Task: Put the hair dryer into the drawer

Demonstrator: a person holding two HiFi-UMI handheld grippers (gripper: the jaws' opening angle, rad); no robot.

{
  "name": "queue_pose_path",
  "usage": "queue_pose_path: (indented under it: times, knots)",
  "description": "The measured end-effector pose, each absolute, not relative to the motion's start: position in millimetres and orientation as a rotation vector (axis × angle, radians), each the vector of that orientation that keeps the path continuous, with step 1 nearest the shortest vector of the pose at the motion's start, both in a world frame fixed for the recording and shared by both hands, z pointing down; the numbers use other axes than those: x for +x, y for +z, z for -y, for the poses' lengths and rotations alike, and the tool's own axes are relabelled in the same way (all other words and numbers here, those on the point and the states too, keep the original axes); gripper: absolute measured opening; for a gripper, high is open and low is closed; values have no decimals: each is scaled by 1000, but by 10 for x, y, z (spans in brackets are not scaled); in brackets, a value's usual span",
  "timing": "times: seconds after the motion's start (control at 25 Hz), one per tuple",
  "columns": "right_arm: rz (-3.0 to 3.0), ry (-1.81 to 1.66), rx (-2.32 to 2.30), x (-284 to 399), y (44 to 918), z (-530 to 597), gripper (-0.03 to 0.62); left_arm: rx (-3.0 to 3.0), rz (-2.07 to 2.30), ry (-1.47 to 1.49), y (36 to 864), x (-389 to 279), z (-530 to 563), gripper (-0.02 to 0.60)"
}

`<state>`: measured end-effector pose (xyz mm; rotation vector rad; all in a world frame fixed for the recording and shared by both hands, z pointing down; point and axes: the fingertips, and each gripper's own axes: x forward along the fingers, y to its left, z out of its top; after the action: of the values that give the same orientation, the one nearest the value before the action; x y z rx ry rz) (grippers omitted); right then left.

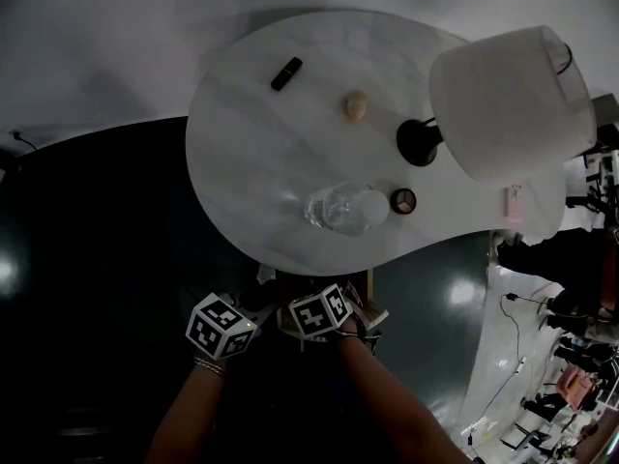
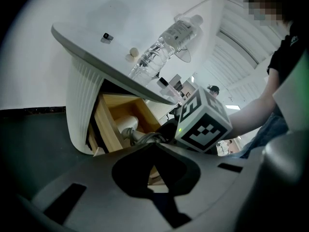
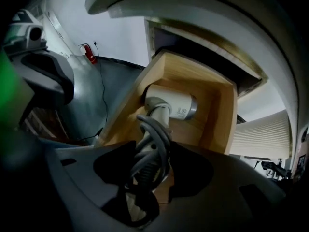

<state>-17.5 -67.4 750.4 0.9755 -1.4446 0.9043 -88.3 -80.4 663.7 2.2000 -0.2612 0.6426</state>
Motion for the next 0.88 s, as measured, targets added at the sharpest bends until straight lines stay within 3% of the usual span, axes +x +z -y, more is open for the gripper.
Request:
queue_pose_path:
  times: [0.88]
  knots:
    - [1459,1002,850,-208,7576,593,275,2204,259,655,6577,-916,705,8]
